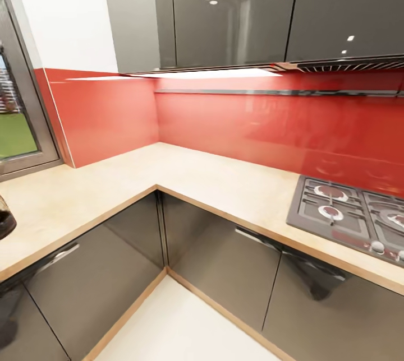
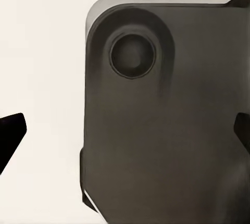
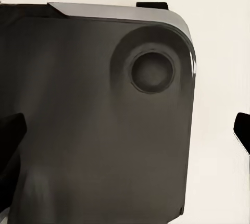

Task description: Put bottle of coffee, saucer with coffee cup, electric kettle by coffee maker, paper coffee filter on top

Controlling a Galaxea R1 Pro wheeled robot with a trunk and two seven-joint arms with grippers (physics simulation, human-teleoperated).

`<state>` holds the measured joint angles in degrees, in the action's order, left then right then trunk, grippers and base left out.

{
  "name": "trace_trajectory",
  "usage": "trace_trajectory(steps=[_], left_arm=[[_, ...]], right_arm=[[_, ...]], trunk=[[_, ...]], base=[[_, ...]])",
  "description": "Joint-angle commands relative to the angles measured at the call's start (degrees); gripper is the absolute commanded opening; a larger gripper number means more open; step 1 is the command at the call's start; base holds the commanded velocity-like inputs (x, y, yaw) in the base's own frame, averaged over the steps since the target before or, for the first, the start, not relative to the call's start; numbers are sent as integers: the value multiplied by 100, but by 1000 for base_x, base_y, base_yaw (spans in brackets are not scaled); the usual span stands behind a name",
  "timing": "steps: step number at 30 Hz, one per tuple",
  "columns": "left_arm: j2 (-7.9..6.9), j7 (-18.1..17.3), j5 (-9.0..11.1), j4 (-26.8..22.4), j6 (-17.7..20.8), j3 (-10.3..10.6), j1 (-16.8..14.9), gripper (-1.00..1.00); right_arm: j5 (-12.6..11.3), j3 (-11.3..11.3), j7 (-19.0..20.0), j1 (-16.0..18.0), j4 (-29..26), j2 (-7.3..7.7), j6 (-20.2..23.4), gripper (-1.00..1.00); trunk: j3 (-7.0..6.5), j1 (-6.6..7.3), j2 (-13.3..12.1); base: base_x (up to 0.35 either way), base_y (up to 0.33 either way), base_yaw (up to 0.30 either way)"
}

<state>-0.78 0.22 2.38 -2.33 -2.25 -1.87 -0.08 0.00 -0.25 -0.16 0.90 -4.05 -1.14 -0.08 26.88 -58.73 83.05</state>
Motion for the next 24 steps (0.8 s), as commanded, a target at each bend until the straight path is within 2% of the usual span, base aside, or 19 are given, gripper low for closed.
trace_trajectory(steps=[1, 24], left_arm=[[2, 3, 25, -1, -12, -15, -1, 100], [8, 4, 26, -5, -56, -15, -5, 100]], right_arm=[[0, 1, -2, 0, -17, 0, -1, 100], [7, 16, -1, -1, -96, -1, -1, 100]], trunk=[[5, 0, 3], [10, 0, 3]], base=[[0, 0, 276], [0, 0, 276]])
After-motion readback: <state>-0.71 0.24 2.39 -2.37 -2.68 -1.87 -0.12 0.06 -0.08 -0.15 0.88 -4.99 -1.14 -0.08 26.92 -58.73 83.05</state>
